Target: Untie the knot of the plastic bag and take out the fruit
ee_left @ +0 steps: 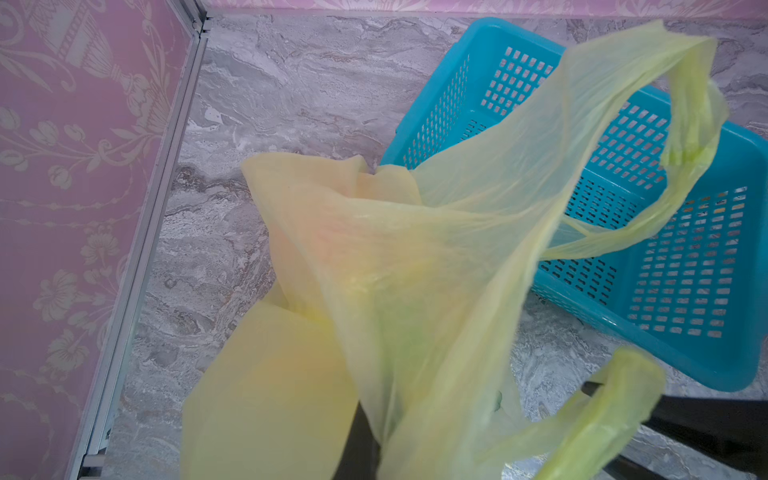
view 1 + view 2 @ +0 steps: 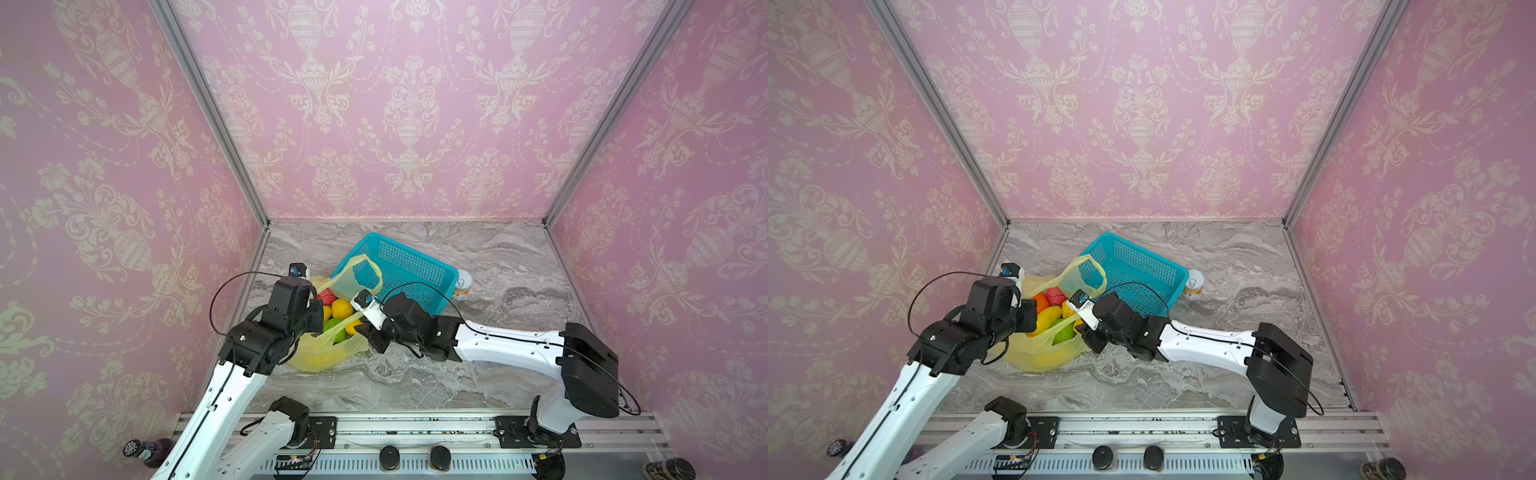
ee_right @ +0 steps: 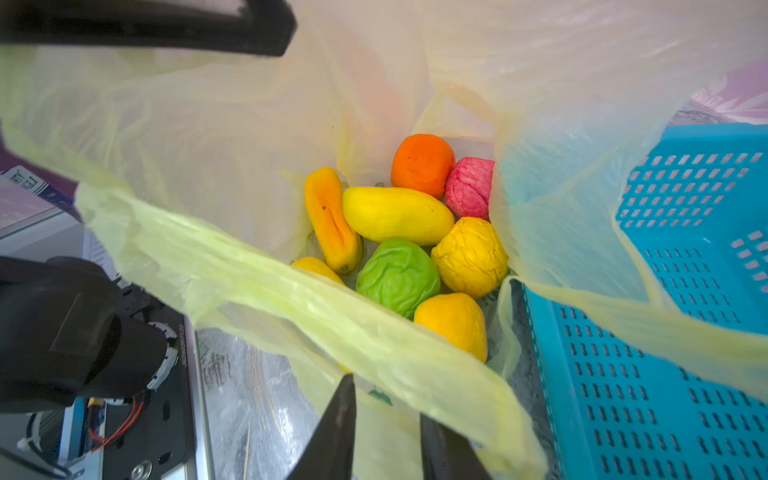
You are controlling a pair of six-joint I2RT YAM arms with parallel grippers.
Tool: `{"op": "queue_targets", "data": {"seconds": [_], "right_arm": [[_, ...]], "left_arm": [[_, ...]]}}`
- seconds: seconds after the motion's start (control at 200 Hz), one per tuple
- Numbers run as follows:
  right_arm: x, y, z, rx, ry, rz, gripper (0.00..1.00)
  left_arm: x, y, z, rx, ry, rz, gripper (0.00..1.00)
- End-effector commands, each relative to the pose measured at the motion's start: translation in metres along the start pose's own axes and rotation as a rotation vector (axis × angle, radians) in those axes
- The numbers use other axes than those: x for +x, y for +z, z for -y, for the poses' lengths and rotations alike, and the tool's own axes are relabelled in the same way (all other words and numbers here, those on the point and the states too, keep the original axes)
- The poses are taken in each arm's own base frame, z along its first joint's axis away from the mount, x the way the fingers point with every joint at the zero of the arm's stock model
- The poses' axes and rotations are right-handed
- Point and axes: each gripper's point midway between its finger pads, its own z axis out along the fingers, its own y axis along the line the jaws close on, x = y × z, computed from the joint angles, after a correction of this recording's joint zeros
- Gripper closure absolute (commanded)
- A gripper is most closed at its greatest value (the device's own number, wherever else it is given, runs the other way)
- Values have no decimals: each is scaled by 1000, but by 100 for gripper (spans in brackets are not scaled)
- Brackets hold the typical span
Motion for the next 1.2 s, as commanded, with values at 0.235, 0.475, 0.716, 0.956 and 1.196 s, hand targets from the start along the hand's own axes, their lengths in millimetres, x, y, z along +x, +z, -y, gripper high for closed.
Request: {"op": "queue_targets", "data": {"seconds": [0.235, 0.475, 0.716, 0.956, 1.196], "right_arm": [[-12, 25, -25, -179, 50, -34, 80], [-23, -19, -62, -386, 51, 39, 100], [-11, -33, -30, -207, 53, 52, 77], [-23, -71, 25, -49, 156, 179, 58], [-7, -55, 88, 58, 343, 138, 90]], "left_arm": [[2, 0, -1, 9, -2, 0, 100], [1, -1, -3, -3, -6, 5, 100], [2, -1, -4, -5, -8, 4, 100], [2, 0, -3, -1, -7, -1, 100], [2, 0, -2, 5, -9, 1, 100]]}}
